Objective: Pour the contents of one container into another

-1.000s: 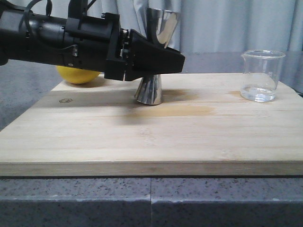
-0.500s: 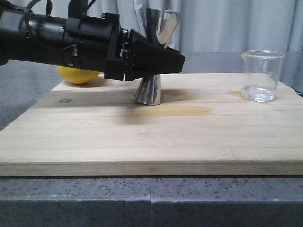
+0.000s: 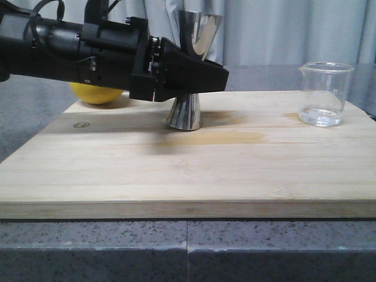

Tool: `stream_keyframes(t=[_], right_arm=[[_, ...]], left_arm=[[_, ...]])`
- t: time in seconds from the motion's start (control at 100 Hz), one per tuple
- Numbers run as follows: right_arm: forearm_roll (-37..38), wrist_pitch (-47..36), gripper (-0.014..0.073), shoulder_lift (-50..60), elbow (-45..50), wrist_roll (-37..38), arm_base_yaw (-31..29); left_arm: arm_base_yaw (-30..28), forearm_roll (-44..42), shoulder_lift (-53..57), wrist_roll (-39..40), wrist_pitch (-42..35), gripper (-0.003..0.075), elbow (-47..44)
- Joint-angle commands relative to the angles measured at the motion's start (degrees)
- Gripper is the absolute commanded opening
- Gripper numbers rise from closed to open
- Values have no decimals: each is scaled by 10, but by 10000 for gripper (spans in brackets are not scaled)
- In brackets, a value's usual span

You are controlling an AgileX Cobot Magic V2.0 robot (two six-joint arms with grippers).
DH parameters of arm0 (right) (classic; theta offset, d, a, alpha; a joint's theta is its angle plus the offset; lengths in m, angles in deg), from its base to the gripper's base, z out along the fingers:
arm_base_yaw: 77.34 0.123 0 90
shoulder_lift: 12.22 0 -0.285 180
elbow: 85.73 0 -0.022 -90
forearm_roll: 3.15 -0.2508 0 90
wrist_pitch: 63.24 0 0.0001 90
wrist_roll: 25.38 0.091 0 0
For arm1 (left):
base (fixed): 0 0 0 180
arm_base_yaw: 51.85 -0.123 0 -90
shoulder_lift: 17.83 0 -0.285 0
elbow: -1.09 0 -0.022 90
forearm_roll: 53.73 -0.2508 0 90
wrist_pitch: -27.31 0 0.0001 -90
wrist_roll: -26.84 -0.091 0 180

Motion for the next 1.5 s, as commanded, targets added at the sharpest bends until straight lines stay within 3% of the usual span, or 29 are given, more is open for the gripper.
stream_keyframes(t=[0.0,0.28,0.48,0.7,0.9,1.26,1.49], right_arm=[[6,-38,627,5,-21,2,-4],[7,-38,627,5,-21,2,-4],[7,-38,627,5,-21,2,-4],[7,-38,627,5,-21,2,-4],[7,-38,627,5,-21,2,-4],[8,-38,627,5,-21,2,-4],[9,-38,627,5,-21,2,-4]], left_arm=[[-1,42,23,0,63,183,12],[-1,42,23,0,63,191,12],[-1,42,23,0,63,288,12],[-1,42,23,0,63,337,12],[-2,42,23,19,63,452,12],[-17,30,29,46,63,470,12],[-17,17,36,73,59,581,12]])
